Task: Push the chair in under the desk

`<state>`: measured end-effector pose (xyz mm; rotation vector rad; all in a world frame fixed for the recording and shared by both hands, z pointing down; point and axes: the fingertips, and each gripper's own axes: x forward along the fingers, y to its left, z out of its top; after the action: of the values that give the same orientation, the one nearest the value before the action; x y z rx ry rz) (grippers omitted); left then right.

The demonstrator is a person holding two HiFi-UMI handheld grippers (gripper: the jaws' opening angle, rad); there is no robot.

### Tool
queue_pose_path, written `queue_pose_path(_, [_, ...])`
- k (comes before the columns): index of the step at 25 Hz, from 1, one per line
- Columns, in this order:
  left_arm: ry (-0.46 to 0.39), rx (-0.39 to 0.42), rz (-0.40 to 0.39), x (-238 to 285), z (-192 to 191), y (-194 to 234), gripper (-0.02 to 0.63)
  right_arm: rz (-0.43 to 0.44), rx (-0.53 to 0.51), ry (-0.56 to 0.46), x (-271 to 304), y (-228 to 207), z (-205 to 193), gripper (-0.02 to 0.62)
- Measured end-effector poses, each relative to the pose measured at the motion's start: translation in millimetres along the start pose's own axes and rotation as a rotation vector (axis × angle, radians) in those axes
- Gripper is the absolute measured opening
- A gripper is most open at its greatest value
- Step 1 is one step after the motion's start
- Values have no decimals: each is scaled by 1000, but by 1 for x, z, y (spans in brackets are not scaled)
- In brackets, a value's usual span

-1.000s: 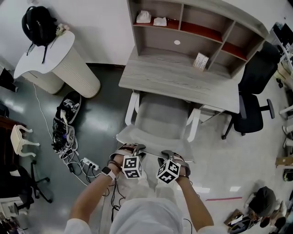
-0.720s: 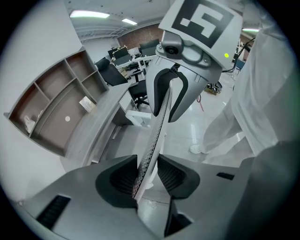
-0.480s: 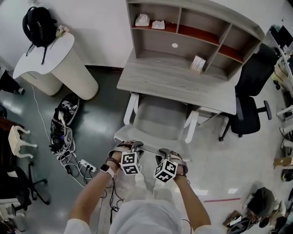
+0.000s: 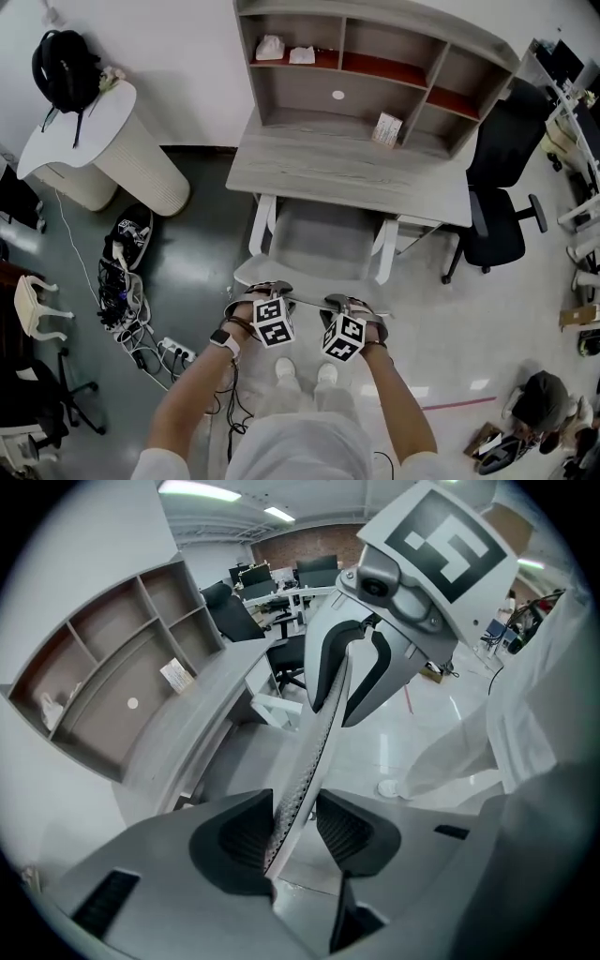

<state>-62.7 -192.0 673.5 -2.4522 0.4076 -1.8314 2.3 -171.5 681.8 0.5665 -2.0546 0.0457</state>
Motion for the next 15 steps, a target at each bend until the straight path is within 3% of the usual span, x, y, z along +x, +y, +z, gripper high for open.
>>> queue_pose_path(10, [-7, -18, 1, -4, 8, -15, 141, 40, -83, -18, -7, 5, -12, 115])
queue_pose_path(15, [-11, 19, 17, 1, 20, -7, 138, 78, -42, 25, -7, -10, -19, 118])
